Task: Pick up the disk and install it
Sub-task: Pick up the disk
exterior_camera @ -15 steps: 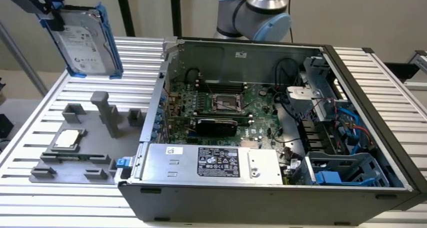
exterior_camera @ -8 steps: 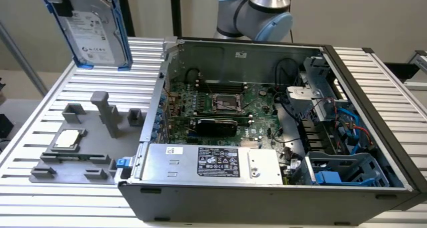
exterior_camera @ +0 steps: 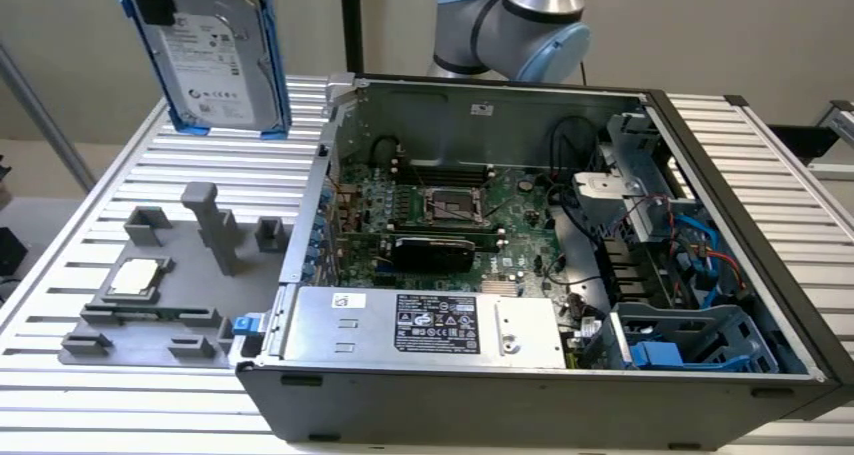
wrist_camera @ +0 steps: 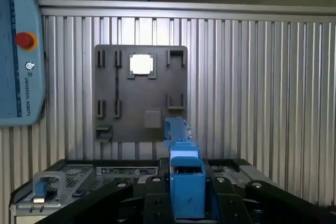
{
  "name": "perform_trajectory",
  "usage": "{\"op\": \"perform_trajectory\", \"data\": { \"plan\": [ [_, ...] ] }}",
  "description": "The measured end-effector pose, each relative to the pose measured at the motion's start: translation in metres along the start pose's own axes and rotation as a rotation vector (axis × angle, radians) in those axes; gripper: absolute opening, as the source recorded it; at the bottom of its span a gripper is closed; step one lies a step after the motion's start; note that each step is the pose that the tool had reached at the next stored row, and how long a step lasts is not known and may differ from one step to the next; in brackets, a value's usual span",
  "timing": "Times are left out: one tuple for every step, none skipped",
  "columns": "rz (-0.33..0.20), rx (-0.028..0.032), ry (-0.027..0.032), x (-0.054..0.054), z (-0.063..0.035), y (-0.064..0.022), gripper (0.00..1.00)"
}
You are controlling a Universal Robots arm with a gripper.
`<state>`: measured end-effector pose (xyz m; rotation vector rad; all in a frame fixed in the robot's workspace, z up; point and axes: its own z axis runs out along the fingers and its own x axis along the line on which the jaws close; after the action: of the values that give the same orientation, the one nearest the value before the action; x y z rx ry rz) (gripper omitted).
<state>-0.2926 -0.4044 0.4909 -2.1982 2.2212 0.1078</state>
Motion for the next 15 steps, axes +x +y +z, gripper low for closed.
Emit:
{"op": "perform_trajectory", "data": {
  "plan": [
    [0.0,-0.0012,0.0,0.001,-0.0008,-0.0044,0.0],
    [0.0,-0.0022,0.0001,0.003,-0.0016,-0.009,0.0],
    [0.0,-0.0031,0.0001,0.005,-0.0022,-0.0134,0.0],
    [0.0,-0.0037,0.0001,0.006,-0.0027,-0.0181,0.0],
    [0.0,-0.0042,0.0001,0.008,-0.0032,-0.0226,0.0],
    [0.0,-0.0046,0.0001,0.009,-0.0036,-0.0273,0.0],
    [0.0,-0.0047,0.0,0.011,-0.0039,-0.0318,0.0],
    [0.0,-0.0051,0.0,0.013,-0.0043,-0.0366,0.0],
    [0.0,-0.0053,0.0001,0.014,-0.0047,-0.0409,0.0],
    [0.0,-0.0056,0.0001,0.016,-0.0051,-0.0455,0.0],
    [0.0,-0.0058,0.0001,0.017,-0.0054,-0.0499,0.0],
    [0.0,-0.0059,0.0,0.019,-0.0058,-0.0544,0.0],
    [0.0,-0.0061,0.0,0.02,-0.0061,-0.0591,0.0],
    [0.0,-0.0064,0.0001,0.022,-0.0066,-0.0638,0.0],
    [0.0,-0.0065,0.0,0.023,-0.0069,-0.0684,0.0]
  ]
}}
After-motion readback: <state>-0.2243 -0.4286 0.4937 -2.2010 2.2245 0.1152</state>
